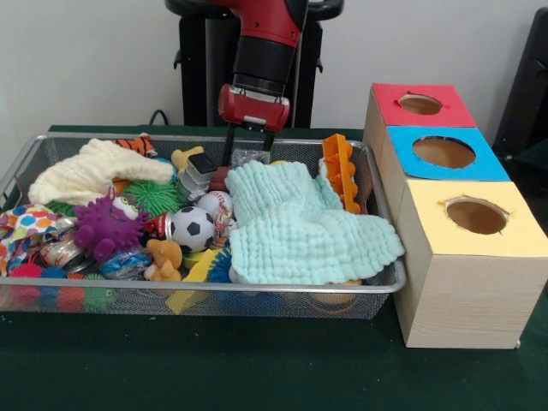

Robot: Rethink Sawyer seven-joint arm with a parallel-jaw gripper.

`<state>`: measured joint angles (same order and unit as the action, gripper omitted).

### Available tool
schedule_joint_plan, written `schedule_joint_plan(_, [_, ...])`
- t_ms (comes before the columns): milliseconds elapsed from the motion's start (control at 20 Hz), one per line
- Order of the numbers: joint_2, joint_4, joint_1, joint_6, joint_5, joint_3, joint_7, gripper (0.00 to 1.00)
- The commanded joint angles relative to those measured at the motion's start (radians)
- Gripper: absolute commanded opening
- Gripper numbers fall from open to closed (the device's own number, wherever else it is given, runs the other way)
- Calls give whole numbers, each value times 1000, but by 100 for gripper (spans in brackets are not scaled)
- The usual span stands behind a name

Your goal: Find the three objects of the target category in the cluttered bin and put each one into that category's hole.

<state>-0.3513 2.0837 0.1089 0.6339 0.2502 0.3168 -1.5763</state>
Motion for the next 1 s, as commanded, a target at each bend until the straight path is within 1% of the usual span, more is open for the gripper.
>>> schedule_joint_plan(50, [11,-7,-50,-26,-55,-41,-175,100])
schedule_joint_plan(400, [38,-25,-90,-17,-80,-24,-179,100])
schedule_joint_plan(500, [35,-23,-100,-21,-87,-21,-182,100])
schedule_joint_plan(750, [7,-12,-123,-49,-94,-13,-185,100])
schedule_joint_plan(1000, [-22,-10,-122,-77,-79,-13,-182,100])
